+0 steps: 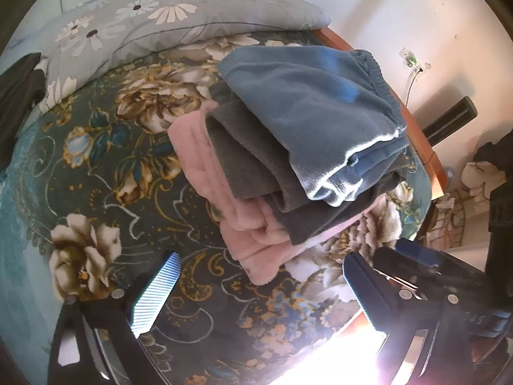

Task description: Fold clothes

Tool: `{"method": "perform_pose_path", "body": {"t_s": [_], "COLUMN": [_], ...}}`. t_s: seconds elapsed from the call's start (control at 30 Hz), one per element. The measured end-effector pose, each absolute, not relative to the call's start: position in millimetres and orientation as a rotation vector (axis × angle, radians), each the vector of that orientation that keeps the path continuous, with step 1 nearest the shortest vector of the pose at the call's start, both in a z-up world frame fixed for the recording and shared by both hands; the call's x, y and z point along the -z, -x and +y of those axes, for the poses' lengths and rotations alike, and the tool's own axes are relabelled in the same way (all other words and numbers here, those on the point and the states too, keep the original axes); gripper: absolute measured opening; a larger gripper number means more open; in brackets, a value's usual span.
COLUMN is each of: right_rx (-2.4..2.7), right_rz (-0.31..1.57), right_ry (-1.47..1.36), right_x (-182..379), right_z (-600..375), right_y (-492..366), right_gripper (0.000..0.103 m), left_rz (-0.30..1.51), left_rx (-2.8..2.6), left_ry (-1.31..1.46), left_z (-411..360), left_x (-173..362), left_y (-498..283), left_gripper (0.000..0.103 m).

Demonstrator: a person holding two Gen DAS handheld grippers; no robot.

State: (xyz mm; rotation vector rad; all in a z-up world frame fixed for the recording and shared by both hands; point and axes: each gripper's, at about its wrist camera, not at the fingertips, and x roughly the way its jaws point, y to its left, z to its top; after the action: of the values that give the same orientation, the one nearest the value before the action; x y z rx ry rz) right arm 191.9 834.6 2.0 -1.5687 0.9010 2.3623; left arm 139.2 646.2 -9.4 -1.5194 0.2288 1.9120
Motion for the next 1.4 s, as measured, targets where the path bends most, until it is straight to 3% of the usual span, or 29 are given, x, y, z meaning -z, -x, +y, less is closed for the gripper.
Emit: {"method": "perform_pose_path", "body": {"t_s": [0.13, 0.2, 0.8, 1.4], "right_rx": [-2.358, -2.353, -2.338, -2.322], "right_rz": [0.896, 0.887, 0.85, 0.797], "right_ry": [1.57, 1.572, 1.568, 1.516], "right_x": [-0.4, 1.1, 12.4, 4.0], "right_z": [836.6, 837.4, 818.5, 819.8], "right_y": [-194.7, -195.5, -196.7, -187.3], "right_gripper": [0.097, 0.098, 0.098, 0.098], "left_rz": [0.26, 0.273, 0.377, 0.284], "left_rx": [-1.917, -1.931, -2.16, -2.14], "left_ry": [1.506, 1.5, 1.398, 1.419], "left_z": [649.5, 650.5, 642.0, 632.3], "left_x": [10.4, 10.7, -1.3, -2.8], "left_y": [-139.0, -139.1, -140.7, -135.7], "left_gripper": [0.103, 0.103, 0.103, 0.103]}}
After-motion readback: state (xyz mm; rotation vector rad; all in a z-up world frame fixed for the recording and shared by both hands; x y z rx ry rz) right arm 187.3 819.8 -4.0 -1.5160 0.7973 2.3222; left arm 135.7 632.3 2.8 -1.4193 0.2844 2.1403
